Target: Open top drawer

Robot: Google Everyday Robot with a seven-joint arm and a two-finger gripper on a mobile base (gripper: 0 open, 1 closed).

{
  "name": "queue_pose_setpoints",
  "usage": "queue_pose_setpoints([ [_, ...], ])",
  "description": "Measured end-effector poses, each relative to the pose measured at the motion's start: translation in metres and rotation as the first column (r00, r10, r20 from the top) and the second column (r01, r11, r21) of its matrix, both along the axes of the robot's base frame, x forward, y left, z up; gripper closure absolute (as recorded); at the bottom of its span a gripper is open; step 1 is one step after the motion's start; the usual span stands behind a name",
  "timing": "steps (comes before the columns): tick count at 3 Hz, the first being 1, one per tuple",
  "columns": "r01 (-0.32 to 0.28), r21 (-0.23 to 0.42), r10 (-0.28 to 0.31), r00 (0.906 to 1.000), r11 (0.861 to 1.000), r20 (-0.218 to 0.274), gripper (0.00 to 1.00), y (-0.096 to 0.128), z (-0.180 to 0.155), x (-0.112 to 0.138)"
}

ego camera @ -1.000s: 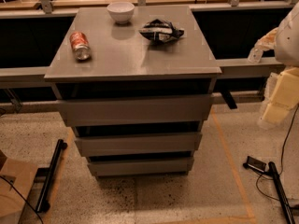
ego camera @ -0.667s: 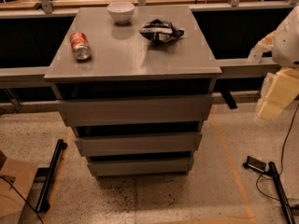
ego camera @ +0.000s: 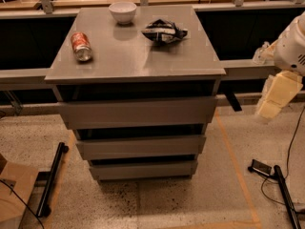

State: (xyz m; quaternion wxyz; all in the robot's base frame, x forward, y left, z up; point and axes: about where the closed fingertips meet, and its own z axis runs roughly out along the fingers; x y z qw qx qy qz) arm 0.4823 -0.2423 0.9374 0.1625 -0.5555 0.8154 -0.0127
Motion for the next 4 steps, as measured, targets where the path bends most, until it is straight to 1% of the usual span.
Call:
queue_pose_setpoints([
  [1,0.014,0.006,-0.013,0.9994,1.000,-0.031,0.00,0.000,-0.017,0.002],
  [2,-0.010,0.092,0.017,0.9972,0.996,-0.073,0.00,0.015,-0.056,0.020],
  [3,-0.043,0.191,0.066,0.9910,0.981,-0.116,0.00,0.039,-0.111,0.051],
  [4,-0.083,0.257,0.114,0.9871,0.963,-0.112,0.00,0.065,-0.158,0.083],
])
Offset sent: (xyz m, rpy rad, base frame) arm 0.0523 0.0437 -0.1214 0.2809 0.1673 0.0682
